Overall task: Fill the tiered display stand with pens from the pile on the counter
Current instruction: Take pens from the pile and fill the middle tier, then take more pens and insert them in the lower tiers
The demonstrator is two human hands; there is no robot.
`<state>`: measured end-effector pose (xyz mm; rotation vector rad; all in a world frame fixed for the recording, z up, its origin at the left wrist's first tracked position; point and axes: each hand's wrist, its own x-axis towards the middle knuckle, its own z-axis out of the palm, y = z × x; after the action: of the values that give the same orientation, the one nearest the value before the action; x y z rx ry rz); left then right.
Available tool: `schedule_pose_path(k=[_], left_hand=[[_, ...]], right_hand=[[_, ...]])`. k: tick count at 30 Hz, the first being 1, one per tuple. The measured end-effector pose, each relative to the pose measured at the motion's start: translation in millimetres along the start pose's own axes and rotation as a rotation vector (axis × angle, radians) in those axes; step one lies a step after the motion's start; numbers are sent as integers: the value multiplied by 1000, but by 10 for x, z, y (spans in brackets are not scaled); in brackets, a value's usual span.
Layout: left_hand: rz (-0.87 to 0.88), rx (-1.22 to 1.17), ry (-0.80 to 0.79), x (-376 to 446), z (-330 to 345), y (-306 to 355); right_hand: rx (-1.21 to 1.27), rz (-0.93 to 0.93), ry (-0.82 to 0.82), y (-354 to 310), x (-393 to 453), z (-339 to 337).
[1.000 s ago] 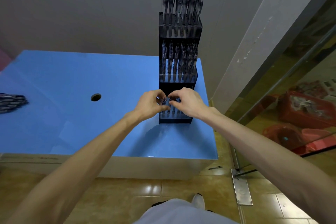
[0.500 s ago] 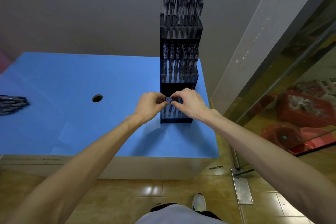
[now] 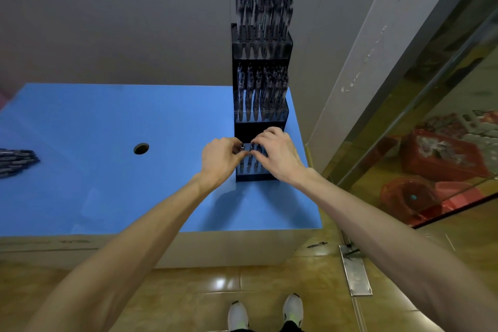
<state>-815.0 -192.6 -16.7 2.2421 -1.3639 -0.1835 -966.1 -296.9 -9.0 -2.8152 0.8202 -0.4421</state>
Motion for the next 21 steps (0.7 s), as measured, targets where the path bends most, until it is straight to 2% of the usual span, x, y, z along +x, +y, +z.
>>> schedule_pose_path(k=[6, 10, 15, 21], left_hand=[[-20, 75, -117, -231, -48, 5], [-56, 264, -215, -429, -132, 12], [-116, 405, -198, -773, -288, 33], [-266, 500, -194, -1389, -503, -175]], right_hand=[[-38, -7, 3, 64, -156, -86], [-75, 18, -66, 97, -297, -152], [-130, -15, -132, 37, -513, -254], [-191, -180, -116, -341, -665, -259]])
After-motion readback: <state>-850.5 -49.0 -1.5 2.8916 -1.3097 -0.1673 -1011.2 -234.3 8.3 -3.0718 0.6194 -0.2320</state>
